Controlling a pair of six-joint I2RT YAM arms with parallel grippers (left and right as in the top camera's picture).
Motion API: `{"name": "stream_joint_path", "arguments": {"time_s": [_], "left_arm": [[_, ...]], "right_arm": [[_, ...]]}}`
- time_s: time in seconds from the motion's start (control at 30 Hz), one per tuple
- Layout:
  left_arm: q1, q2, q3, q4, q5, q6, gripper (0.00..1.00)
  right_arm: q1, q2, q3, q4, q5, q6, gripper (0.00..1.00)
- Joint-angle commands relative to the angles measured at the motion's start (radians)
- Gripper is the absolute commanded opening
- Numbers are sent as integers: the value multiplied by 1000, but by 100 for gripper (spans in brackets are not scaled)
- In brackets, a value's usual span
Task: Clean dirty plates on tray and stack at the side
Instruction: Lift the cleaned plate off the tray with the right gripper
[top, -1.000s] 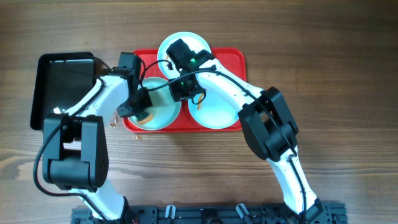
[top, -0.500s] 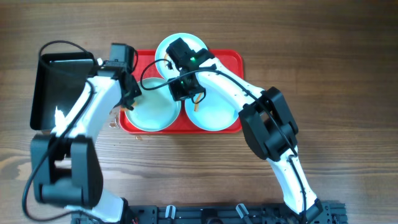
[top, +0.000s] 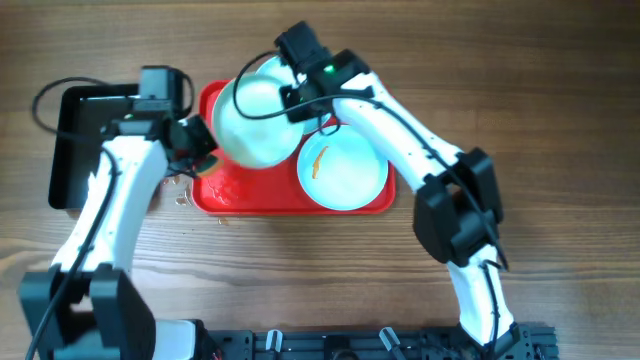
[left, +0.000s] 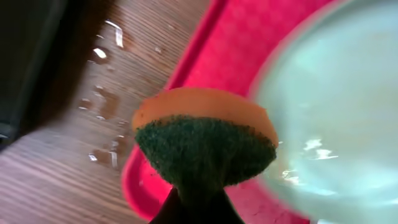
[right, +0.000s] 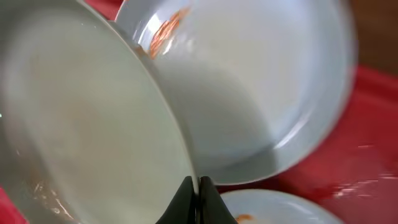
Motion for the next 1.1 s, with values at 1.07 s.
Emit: {"name": "stream_joint_path", "arguments": {"time_s": [1.07], "left_arm": [[11,118,-16,116,172,108,4]], "right_arm": [[317,-145,29,-30,953,-240,4]]}}
